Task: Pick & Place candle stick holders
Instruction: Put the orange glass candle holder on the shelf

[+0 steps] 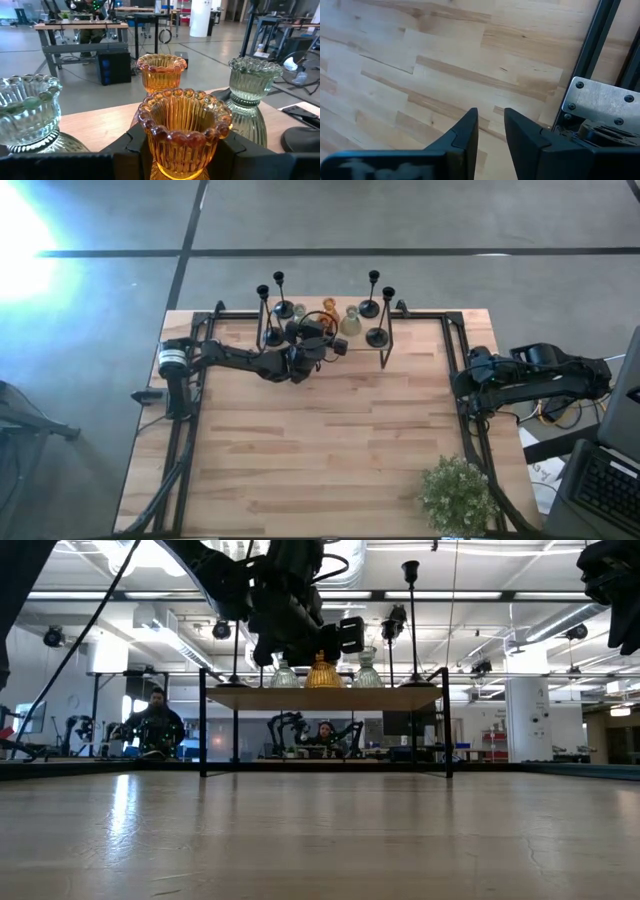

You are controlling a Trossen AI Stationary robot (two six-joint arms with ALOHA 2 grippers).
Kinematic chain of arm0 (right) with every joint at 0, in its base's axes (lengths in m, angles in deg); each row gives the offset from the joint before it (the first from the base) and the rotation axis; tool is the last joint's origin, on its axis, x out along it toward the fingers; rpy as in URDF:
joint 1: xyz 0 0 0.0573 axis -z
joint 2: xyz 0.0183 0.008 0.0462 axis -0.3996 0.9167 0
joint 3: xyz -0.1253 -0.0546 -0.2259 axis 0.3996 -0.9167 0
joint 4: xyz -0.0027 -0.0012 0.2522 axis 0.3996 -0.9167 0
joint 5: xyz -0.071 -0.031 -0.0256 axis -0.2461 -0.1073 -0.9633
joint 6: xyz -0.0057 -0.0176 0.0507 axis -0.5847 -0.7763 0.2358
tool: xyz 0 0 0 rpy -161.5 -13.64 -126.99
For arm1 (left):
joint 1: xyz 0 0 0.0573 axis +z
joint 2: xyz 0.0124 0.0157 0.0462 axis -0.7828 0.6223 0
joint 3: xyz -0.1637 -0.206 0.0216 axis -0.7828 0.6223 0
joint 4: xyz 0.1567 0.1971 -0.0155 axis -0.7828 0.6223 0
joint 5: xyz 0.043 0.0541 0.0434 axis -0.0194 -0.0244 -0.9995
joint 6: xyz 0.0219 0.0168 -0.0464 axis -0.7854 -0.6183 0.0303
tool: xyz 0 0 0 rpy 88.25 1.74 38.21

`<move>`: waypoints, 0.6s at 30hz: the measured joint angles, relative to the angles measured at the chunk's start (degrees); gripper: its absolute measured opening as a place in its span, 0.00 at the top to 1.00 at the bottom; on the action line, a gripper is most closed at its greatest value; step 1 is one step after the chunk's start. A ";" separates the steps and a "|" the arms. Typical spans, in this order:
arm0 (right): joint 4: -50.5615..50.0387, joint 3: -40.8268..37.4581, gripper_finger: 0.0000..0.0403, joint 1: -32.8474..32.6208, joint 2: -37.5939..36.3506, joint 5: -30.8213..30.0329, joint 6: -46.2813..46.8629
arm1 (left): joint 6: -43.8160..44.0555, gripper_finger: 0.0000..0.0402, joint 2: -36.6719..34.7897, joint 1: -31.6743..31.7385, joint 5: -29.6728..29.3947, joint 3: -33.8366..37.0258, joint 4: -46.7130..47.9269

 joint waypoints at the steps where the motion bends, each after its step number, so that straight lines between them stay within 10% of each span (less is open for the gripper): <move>1: 0.00 0.00 0.78 0.00 0.00 0.00 0.00 | 0.01 0.68 0.01 0.00 0.16 0.00 -0.03; 18: 0.00 0.00 0.75 0.01 0.00 0.02 -0.01 | -0.46 0.68 0.03 0.07 3.52 -0.02 -0.13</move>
